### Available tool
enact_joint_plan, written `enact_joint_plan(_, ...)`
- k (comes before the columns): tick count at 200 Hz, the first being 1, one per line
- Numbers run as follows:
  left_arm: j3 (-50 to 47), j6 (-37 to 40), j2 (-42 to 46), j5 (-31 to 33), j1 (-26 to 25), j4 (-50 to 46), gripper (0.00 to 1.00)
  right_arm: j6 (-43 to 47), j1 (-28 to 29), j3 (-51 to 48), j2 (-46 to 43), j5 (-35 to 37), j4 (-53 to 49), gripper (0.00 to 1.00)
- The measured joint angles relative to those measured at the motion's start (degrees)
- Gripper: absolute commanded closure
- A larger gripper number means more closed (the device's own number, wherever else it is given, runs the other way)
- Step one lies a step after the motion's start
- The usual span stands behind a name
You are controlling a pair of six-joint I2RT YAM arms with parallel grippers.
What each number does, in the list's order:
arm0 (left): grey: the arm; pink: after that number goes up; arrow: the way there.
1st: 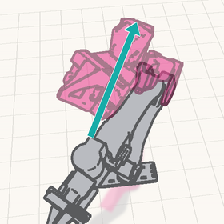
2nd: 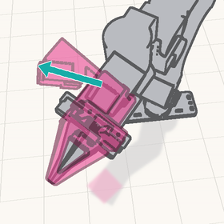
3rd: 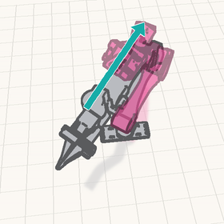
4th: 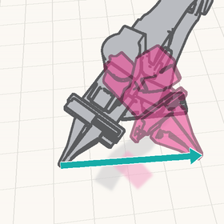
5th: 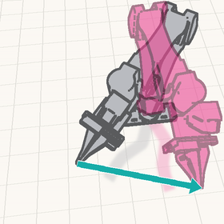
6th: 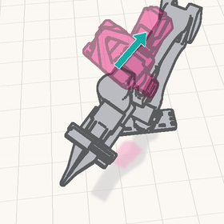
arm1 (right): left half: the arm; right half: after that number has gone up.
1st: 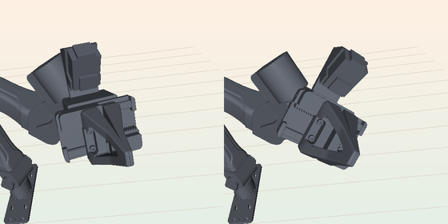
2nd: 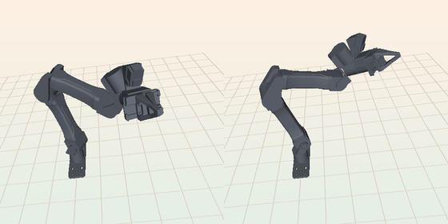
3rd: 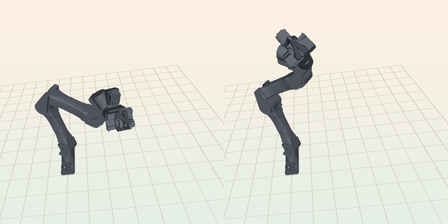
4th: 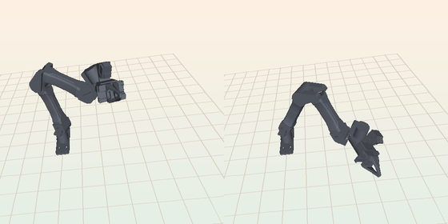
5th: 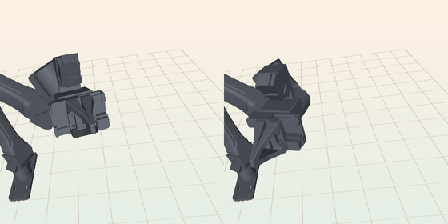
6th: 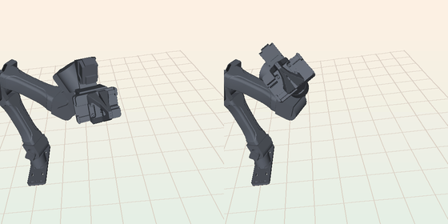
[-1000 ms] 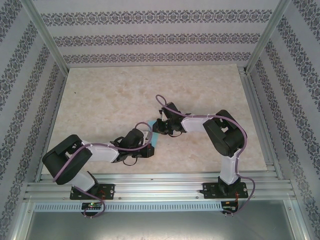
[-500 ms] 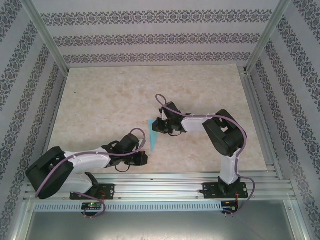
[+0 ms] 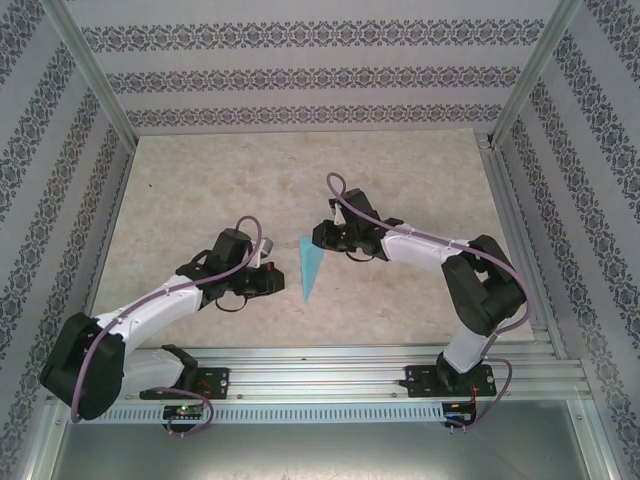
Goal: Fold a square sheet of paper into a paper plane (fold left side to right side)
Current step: Fold the wing for the fifth time at the center of the table.
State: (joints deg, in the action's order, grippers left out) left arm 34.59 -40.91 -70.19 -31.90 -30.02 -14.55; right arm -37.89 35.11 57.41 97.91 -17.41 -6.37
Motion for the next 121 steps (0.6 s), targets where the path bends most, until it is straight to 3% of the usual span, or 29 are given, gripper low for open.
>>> enact_joint_plan(43,5.20,0.57,-9.44,-2.29,0.02,3.63,0.76,-1.29,-1.70,-8.66,-3.61,-0.44,0.96,0.82)
enact_joint_plan(121,19.30,5.09,-26.60,-0.94,0.68,4.11,0.65,-4.37,-2.25,-16.41,-6.19,-2.40,5.90,0.83)
